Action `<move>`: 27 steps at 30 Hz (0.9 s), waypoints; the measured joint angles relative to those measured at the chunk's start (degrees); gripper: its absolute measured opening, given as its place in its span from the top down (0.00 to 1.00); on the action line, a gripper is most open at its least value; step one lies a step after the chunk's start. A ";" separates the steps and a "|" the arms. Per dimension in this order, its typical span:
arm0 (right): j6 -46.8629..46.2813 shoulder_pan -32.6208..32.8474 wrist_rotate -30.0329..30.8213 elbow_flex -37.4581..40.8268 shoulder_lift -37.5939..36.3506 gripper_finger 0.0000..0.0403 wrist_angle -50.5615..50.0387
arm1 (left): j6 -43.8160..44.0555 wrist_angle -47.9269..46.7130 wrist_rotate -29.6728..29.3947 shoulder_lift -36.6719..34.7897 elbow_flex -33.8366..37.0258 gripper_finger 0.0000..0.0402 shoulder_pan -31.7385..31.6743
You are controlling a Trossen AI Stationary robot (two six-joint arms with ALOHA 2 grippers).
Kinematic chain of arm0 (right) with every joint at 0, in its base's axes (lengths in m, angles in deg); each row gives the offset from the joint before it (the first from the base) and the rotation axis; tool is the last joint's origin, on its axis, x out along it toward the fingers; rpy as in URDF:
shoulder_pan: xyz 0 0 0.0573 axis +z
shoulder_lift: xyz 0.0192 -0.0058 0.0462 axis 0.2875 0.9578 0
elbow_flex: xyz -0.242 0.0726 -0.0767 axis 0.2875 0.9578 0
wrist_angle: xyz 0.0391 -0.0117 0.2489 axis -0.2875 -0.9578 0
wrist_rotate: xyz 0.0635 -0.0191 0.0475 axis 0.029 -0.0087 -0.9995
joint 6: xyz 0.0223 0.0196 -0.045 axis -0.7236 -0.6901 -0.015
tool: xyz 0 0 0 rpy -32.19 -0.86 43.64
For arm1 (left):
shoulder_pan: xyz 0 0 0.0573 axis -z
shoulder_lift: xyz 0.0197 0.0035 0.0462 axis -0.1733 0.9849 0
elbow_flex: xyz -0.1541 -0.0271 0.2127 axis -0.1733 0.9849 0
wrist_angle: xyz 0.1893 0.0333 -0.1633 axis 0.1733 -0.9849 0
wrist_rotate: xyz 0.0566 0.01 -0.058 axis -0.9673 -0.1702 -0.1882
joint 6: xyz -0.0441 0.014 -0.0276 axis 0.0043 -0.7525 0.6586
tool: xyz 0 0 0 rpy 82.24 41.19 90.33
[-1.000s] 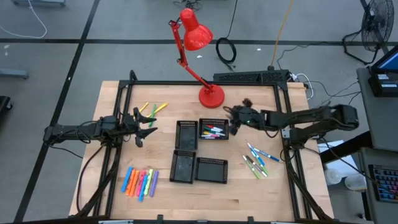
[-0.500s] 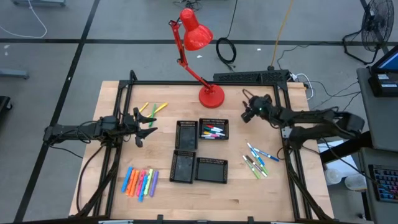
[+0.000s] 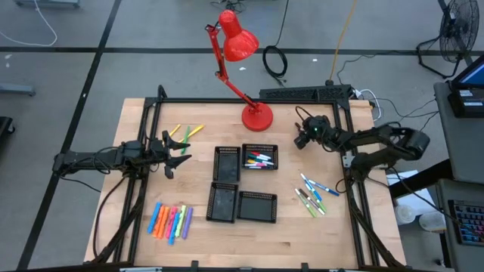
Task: Pick & Place Markers
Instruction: Put the black highlighter pen into the top right black bin
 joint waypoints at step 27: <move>-1.70 -0.06 -5.83 -1.49 7.93 0.89 -0.40 | 0.00 0.01 0.00 0.00 0.00 0.48 -0.01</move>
